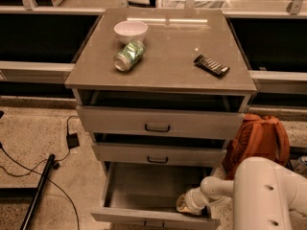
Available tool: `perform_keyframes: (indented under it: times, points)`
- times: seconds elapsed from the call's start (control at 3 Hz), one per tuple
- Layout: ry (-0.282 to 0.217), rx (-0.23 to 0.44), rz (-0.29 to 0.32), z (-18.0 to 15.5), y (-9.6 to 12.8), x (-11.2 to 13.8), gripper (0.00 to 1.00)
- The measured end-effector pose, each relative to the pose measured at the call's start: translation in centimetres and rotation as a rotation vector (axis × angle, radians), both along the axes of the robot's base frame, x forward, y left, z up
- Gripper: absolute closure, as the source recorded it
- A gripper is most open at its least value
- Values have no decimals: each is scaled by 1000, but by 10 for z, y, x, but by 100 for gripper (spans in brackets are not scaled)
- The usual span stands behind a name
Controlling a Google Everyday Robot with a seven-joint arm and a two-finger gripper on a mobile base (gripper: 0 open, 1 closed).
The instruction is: Open bottom drawer
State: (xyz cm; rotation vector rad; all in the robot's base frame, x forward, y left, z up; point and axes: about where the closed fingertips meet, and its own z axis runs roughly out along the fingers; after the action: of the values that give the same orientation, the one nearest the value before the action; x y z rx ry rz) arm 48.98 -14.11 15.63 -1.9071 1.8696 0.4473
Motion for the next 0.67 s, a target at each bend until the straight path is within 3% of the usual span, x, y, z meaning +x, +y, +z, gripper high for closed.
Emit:
perform_keyframes:
  times: [0.33,0.67]
  points:
    - [85,-4,30,-21,-2,-25,100]
    - [85,-4,30,-21,-2,-23,100]
